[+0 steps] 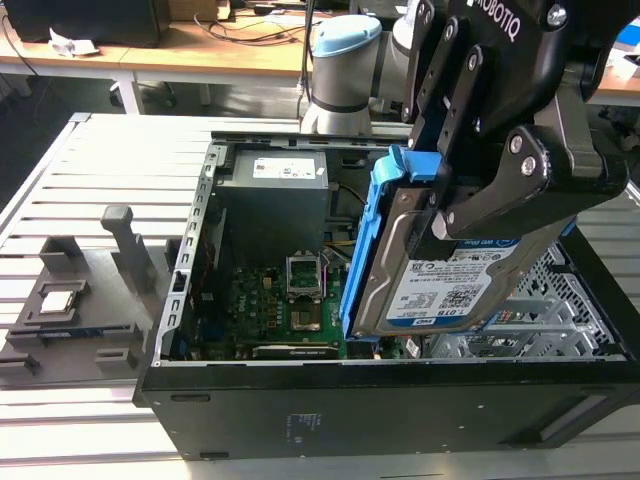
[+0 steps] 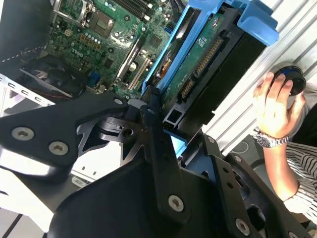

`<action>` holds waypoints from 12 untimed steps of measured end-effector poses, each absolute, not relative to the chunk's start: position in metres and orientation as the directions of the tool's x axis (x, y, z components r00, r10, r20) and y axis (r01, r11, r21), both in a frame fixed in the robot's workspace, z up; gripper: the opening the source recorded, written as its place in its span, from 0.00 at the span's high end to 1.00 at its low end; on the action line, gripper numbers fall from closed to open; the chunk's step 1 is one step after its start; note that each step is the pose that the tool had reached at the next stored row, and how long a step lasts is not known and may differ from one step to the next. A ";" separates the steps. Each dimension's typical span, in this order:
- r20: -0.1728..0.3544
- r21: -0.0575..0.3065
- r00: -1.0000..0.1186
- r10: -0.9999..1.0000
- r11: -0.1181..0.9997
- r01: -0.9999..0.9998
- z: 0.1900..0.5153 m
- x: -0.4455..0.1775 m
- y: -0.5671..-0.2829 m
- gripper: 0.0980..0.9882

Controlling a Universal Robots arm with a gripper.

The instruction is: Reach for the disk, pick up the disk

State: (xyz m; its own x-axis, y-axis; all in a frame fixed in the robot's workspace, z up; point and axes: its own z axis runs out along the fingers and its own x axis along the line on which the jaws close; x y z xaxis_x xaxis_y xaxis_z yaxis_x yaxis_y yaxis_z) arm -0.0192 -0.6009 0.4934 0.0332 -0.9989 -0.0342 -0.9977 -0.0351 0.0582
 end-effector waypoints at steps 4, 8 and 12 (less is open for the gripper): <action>-0.034 0.059 0.033 -0.999 -0.035 -0.998 0.493 -0.015 -0.602 0.70; -0.034 0.063 0.033 -0.999 -0.035 -0.997 0.492 0.001 -0.602 0.70; -0.035 0.067 0.033 -0.999 -0.036 -0.997 0.492 0.017 -0.602 0.70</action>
State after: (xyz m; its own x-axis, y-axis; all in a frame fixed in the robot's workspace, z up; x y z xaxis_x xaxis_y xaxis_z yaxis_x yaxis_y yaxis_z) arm 0.0173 -0.6017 0.4918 0.0334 -0.9988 -0.0346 -0.9971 -0.0357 0.0667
